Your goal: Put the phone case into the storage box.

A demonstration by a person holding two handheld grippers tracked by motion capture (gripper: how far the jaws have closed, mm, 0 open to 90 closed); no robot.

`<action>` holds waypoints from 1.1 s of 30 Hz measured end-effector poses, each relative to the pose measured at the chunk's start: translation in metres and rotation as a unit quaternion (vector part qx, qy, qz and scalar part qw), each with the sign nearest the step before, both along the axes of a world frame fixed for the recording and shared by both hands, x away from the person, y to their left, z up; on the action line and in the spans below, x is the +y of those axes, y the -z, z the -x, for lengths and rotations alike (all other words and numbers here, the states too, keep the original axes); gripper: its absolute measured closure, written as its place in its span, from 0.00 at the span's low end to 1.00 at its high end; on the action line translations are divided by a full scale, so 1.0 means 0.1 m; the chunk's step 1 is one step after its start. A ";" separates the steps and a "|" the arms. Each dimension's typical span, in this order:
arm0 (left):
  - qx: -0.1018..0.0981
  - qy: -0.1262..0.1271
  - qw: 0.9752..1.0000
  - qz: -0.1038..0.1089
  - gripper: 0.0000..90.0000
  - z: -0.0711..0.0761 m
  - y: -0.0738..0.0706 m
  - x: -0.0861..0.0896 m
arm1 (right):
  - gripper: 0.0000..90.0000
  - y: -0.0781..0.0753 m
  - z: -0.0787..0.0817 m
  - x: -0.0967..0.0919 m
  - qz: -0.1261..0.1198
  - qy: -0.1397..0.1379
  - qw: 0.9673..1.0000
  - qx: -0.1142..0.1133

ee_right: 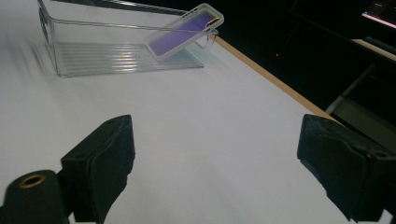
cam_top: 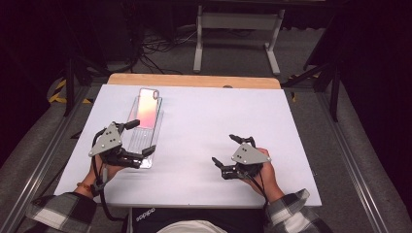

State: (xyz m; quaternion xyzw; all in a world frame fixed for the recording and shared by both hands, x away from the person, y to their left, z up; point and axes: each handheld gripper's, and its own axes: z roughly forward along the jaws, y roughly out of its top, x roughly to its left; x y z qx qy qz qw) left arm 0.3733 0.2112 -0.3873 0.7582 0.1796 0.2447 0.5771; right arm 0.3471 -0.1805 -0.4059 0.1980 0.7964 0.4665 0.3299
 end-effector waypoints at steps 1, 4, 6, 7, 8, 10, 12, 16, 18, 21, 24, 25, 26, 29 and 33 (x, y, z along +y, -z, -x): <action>0.000 0.002 1.000 -0.002 0.06 0.00 0.00 0.00 | 0.13 0.00 0.00 0.00 -0.001 0.001 1.000 0.000; -0.002 0.000 1.000 -0.002 0.06 0.03 0.02 -0.02 | 0.13 0.00 0.00 -0.02 -0.005 0.003 1.000 0.003; -0.007 -0.003 1.000 -0.005 0.06 0.05 0.03 -0.03 | 0.13 0.00 0.01 -0.02 -0.003 0.006 1.000 0.003; -0.008 -0.003 1.000 -0.005 0.06 0.06 0.04 -0.04 | 0.13 0.00 0.02 -0.03 -0.002 0.007 1.000 0.003; -0.010 -0.002 1.000 -0.006 0.06 0.07 0.05 -0.05 | 0.13 0.01 0.03 -0.03 -0.002 0.006 1.000 0.003; -0.009 0.001 1.000 -0.008 0.06 0.09 0.06 -0.07 | 0.13 0.02 0.05 -0.05 0.000 0.009 1.000 0.005; -0.010 0.004 1.000 -0.008 0.06 0.10 0.07 -0.08 | 0.13 0.04 0.06 -0.07 -0.002 0.010 1.000 0.009; -0.011 0.003 1.000 -0.008 0.08 0.11 0.10 -0.09 | 0.14 0.05 0.09 -0.09 0.000 0.010 1.000 0.010; -0.008 0.006 1.000 -0.013 0.08 0.12 0.12 -0.10 | 0.14 0.05 0.12 -0.10 0.002 0.009 1.000 0.006; -0.004 0.008 1.000 -0.011 0.08 0.14 0.15 -0.11 | 0.14 0.06 0.14 -0.13 0.000 0.009 1.000 0.008; -0.004 0.011 1.000 -0.013 0.08 0.16 0.17 -0.11 | 0.14 0.06 0.15 -0.13 0.000 0.010 1.000 0.010; -0.002 0.013 1.000 -0.014 0.08 0.16 0.18 -0.12 | 0.14 0.06 0.16 -0.13 -0.001 0.009 1.000 0.010; 0.000 0.013 1.000 -0.013 0.08 0.17 0.19 -0.12 | 0.14 0.06 0.16 -0.14 -0.001 0.009 1.000 0.008; 0.000 0.014 1.000 -0.014 0.07 0.20 0.23 -0.13 | 0.14 0.06 0.17 -0.14 -0.001 0.010 1.000 0.005; 0.004 0.016 1.000 -0.016 0.07 0.23 0.28 -0.13 | 0.13 0.07 0.18 -0.13 -0.001 0.010 1.000 0.007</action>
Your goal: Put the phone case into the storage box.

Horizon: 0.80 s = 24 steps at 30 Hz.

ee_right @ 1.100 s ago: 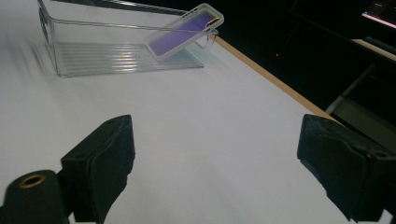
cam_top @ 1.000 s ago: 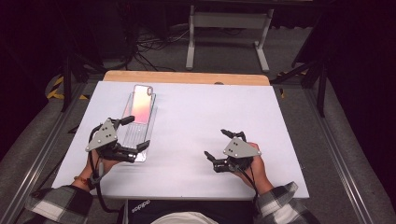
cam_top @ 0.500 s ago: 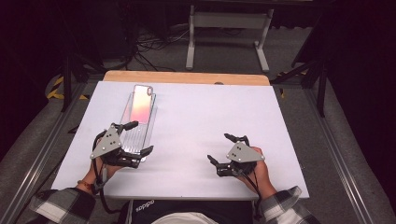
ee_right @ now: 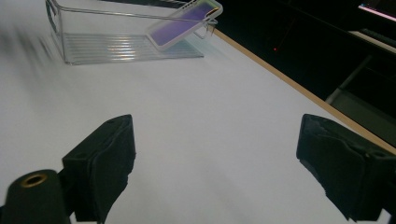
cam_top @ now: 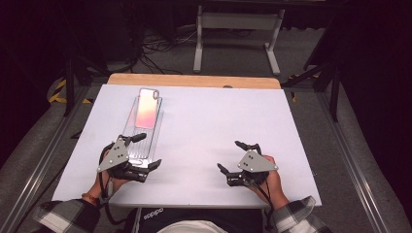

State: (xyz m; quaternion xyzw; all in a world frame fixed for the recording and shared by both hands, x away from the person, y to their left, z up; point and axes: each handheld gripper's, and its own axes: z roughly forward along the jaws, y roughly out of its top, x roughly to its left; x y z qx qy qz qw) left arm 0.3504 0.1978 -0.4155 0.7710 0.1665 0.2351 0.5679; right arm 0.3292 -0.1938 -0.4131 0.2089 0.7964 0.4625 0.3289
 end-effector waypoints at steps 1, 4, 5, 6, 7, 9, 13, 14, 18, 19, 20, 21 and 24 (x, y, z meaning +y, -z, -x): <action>0.004 -0.001 1.000 -0.002 0.07 0.01 0.02 0.00 | 0.13 0.00 0.00 0.00 0.001 0.000 1.000 0.000; 0.010 -0.002 1.000 -0.004 0.07 0.02 0.07 0.00 | 0.13 0.01 0.02 0.01 0.003 -0.001 1.000 -0.002; 0.013 -0.003 1.000 -0.007 0.07 0.02 0.08 -0.01 | 0.13 0.02 0.03 0.01 0.003 -0.003 1.000 -0.003; 0.014 -0.003 1.000 -0.009 0.07 0.03 0.10 0.00 | 0.13 0.02 0.03 0.01 0.002 -0.005 1.000 -0.002; 0.013 -0.001 1.000 -0.013 0.07 0.04 0.12 0.00 | 0.13 0.03 0.04 0.00 0.004 -0.005 1.000 -0.002; 0.010 -0.001 1.000 -0.025 0.07 0.06 0.14 0.00 | 0.12 0.04 0.04 0.00 0.006 -0.005 1.000 0.000; 0.021 -0.001 1.000 -0.021 0.07 0.08 0.18 0.02 | 0.12 0.05 0.06 -0.01 0.006 -0.009 1.000 0.002; 0.023 -0.001 1.000 -0.021 0.07 0.08 0.19 0.03 | 0.12 0.05 0.06 -0.01 0.007 -0.009 1.000 0.001; 0.024 -0.001 0.999 -0.021 0.06 0.09 0.19 0.04 | 0.12 0.06 0.07 0.00 0.010 -0.012 1.000 0.001; 0.022 -0.002 1.000 -0.018 0.06 0.09 0.19 0.04 | 0.12 0.06 0.07 0.00 0.010 -0.013 1.000 0.001; 0.022 -0.001 1.000 -0.017 0.07 0.09 0.19 0.04 | 0.12 0.06 0.06 0.01 0.011 -0.012 1.000 0.003; 0.022 -0.001 1.000 -0.017 0.07 0.09 0.19 0.04 | 0.12 0.06 0.06 0.01 0.011 -0.012 1.000 0.003; 0.022 -0.003 1.000 -0.018 0.07 0.09 0.19 0.05 | 0.11 0.07 0.06 0.01 0.016 -0.015 1.000 0.003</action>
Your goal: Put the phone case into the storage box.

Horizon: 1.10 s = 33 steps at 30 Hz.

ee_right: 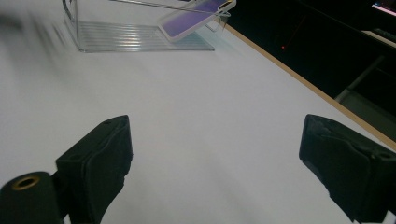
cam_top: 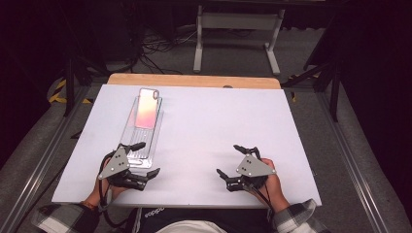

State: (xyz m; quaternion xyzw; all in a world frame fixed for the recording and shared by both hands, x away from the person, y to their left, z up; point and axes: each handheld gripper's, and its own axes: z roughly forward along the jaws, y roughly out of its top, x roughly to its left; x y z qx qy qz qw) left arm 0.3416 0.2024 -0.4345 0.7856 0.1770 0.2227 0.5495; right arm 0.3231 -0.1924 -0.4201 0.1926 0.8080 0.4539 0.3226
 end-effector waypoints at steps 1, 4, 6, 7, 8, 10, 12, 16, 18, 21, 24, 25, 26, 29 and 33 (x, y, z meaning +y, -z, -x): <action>-0.001 -0.001 1.000 0.001 0.07 0.00 0.00 0.00 | 0.11 0.00 0.00 0.00 0.002 -0.001 1.000 0.001; -0.001 0.002 1.000 0.000 0.07 0.01 -0.01 0.00 | 0.11 -0.01 0.00 0.00 0.001 -0.001 1.000 -0.001; -0.004 0.002 1.000 0.001 0.07 0.02 -0.01 0.00 | 0.11 -0.02 0.00 -0.01 0.002 0.001 1.000 -0.003; -0.005 0.003 1.000 0.000 0.07 0.03 -0.01 0.00 | 0.11 -0.02 0.00 -0.01 0.002 0.001 1.000 -0.003; -0.005 0.003 1.000 0.001 0.07 0.03 -0.01 0.00 | 0.11 -0.02 0.00 -0.01 0.003 0.002 1.000 -0.002; -0.007 0.004 1.000 0.000 0.07 0.04 -0.02 0.01 | 0.11 -0.02 0.00 0.00 0.002 0.003 1.000 -0.002; -0.005 0.009 1.000 0.004 0.08 0.05 -0.02 0.01 | 0.11 -0.02 0.00 0.02 0.003 0.002 1.000 -0.003; -0.008 0.011 1.000 0.001 0.08 0.05 -0.02 0.00 | 0.11 -0.01 0.01 0.04 0.009 0.001 1.000 -0.003; -0.008 0.012 1.000 0.002 0.08 0.04 -0.02 0.00 | 0.11 0.00 0.00 0.04 0.008 0.000 1.000 0.002; -0.004 0.013 1.000 0.003 0.07 0.04 -0.01 0.00 | 0.12 0.01 -0.02 0.03 0.008 0.005 1.000 0.008; -0.007 0.013 1.000 -0.004 0.07 0.04 -0.01 0.00 | 0.12 0.01 -0.05 0.02 0.004 0.007 1.000 0.013; -0.004 0.011 1.000 -0.003 0.07 0.04 0.00 0.00 | 0.12 0.01 -0.06 0.02 0.003 0.007 1.000 0.013; -0.004 0.010 1.000 -0.003 0.07 0.04 0.00 0.01 | 0.12 0.01 -0.06 0.03 0.003 0.007 1.000 0.012; -0.005 0.010 1.000 -0.002 0.07 0.05 0.00 0.01 | 0.11 0.02 -0.06 0.05 0.006 0.002 1.000 0.011; -0.003 0.012 1.000 -0.008 0.07 0.04 0.00 0.00 | 0.11 0.03 -0.07 0.04 0.008 0.004 1.000 0.013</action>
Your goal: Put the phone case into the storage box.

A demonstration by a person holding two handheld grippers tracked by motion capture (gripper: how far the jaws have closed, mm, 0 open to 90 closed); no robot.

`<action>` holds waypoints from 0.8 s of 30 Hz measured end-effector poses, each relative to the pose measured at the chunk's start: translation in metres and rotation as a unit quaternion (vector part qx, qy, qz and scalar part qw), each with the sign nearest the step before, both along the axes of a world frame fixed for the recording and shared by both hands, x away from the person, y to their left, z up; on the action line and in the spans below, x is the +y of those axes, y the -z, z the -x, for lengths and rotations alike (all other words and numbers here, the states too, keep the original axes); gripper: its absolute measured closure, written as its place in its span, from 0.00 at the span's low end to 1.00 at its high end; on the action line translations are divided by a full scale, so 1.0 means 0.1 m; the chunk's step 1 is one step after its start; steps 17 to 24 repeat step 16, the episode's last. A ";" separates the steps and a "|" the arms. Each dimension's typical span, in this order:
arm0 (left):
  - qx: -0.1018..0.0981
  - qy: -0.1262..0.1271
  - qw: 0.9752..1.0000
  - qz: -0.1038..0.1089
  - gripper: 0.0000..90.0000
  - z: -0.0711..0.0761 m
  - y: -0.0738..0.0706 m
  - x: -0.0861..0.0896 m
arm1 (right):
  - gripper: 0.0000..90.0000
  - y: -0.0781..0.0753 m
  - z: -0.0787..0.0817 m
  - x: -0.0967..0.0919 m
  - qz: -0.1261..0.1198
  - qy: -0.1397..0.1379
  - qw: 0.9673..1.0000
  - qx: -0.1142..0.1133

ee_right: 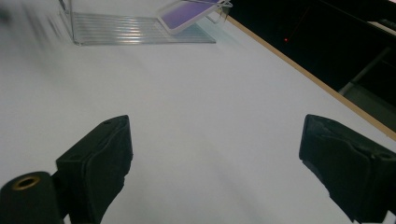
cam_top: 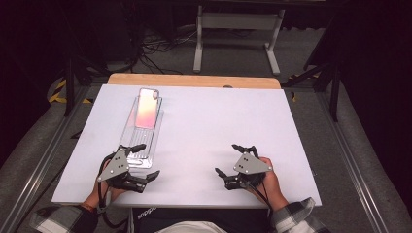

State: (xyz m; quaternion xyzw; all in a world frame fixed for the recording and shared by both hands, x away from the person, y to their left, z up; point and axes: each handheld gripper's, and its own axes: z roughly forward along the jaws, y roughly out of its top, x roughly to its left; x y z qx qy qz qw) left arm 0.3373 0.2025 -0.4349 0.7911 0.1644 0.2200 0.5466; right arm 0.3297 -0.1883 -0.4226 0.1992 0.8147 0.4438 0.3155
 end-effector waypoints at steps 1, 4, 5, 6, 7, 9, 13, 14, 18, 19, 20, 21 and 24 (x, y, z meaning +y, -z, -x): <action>0.000 -0.001 1.000 0.001 0.07 0.00 0.00 -0.01 | 0.11 0.00 0.00 0.00 0.001 0.000 1.000 0.000; 0.002 0.001 1.000 -0.001 0.07 0.00 0.00 0.00 | 0.12 0.00 -0.01 0.00 0.006 0.004 1.000 0.000; 0.002 0.000 1.000 -0.001 0.07 0.00 0.00 0.00 | 0.12 0.00 -0.01 0.00 0.006 0.004 1.000 0.000; 0.001 -0.002 1.000 0.000 0.07 0.00 0.01 -0.01 | 0.13 0.01 -0.01 0.01 0.008 0.008 1.000 0.001; 0.001 -0.002 1.000 0.001 0.07 0.00 0.01 -0.01 | 0.13 0.01 -0.02 0.01 0.011 0.010 1.000 0.001; 0.003 -0.002 1.000 -0.003 0.07 0.01 0.00 0.00 | 0.14 0.02 -0.04 0.02 0.014 0.015 1.000 0.002; 0.001 -0.005 1.000 -0.003 0.07 0.02 0.00 0.01 | 0.14 0.02 -0.05 0.02 0.013 0.016 1.000 0.003; 0.003 -0.006 1.000 -0.002 0.07 0.02 0.00 0.01 | 0.14 0.02 -0.06 0.02 0.012 0.015 1.000 0.004; 0.003 -0.008 1.000 -0.001 0.07 0.02 0.00 0.01 | 0.14 0.02 -0.07 0.02 0.011 0.013 1.000 0.006; 0.003 -0.008 1.000 -0.001 0.07 0.02 0.00 0.01 | 0.14 0.02 -0.07 0.02 0.011 0.013 1.000 0.006; 0.003 -0.008 1.000 -0.001 0.07 0.02 0.00 0.01 | 0.14 0.02 -0.07 0.02 0.011 0.013 1.000 0.006; 0.003 -0.008 1.000 -0.001 0.07 0.02 0.00 0.01 | 0.14 0.02 -0.07 0.02 0.011 0.013 1.000 0.006; 0.003 -0.008 1.000 -0.001 0.07 0.02 0.00 0.01 | 0.14 0.02 -0.07 0.02 0.011 0.013 1.000 0.006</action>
